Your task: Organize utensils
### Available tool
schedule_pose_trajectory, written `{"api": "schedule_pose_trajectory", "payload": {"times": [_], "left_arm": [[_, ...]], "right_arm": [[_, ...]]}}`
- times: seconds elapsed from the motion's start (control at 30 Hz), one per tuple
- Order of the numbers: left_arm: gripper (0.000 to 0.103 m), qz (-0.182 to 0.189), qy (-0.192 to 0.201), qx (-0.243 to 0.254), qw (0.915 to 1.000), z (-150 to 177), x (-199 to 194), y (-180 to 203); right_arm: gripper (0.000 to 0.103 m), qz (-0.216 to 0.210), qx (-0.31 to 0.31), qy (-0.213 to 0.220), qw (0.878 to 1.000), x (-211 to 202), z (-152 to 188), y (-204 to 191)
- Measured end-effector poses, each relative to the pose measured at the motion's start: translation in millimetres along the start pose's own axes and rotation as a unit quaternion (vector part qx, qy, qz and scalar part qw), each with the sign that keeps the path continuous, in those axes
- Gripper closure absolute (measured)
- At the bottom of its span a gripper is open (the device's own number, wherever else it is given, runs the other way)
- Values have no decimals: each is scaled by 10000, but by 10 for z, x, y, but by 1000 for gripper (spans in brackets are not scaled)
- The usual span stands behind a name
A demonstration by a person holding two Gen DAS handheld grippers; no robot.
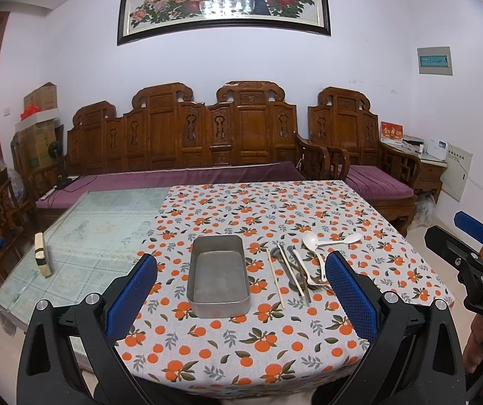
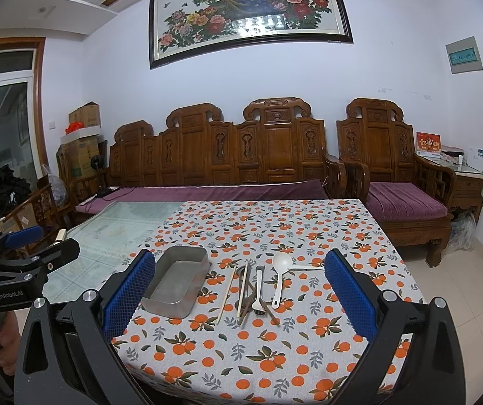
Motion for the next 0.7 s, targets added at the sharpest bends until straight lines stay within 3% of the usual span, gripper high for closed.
{"api": "schedule_pose_trajectory", "payload": {"times": [0.7], "left_arm": [[7, 91, -103, 16, 9999, 29, 67, 9]], "right_arm": [[3, -4, -3, -92, 10000, 70, 37, 56]]}}
Point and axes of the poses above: each gripper's, at about its wrist camera, not at the fingertips, and x roughly the way its jaws point, y to its right, z to its underside, the point moved 10 cm from there along x, roughly the way its jaws point
